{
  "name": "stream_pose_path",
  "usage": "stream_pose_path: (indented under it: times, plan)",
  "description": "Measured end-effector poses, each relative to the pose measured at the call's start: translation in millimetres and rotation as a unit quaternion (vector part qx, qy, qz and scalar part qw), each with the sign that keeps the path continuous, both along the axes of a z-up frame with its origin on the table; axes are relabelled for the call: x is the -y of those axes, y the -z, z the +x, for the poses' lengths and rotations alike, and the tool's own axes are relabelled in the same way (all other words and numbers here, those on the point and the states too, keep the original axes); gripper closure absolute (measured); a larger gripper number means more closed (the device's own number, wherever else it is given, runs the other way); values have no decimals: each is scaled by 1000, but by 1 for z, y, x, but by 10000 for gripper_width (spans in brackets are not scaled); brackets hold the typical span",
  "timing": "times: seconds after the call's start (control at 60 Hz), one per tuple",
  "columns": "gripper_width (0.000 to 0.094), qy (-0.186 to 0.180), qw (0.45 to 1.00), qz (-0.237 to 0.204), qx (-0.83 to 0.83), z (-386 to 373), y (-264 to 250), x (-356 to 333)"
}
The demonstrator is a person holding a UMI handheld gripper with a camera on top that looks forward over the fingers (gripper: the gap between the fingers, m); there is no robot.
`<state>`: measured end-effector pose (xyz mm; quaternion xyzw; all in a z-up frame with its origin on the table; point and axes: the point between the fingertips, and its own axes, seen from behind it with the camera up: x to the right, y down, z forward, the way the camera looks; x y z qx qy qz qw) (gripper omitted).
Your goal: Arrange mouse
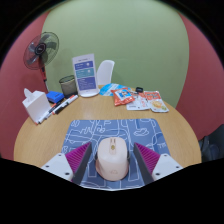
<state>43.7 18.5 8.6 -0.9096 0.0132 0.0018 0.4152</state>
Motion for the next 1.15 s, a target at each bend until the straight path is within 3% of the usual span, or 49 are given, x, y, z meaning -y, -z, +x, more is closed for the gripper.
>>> stream_pose_path:
  times: [0.033,0.217,0.583,0.85,1.15]
  plan:
    - [116,-2,1000,2,6,0,-8,4]
    - [88,5,999,37,26,-3,-68,44]
    - [97,44,994,81,60,-26,-175,197]
    - [94,39,993,85,67,-47,-199,268]
    - [95,35,993,83,74,-52,-202,293]
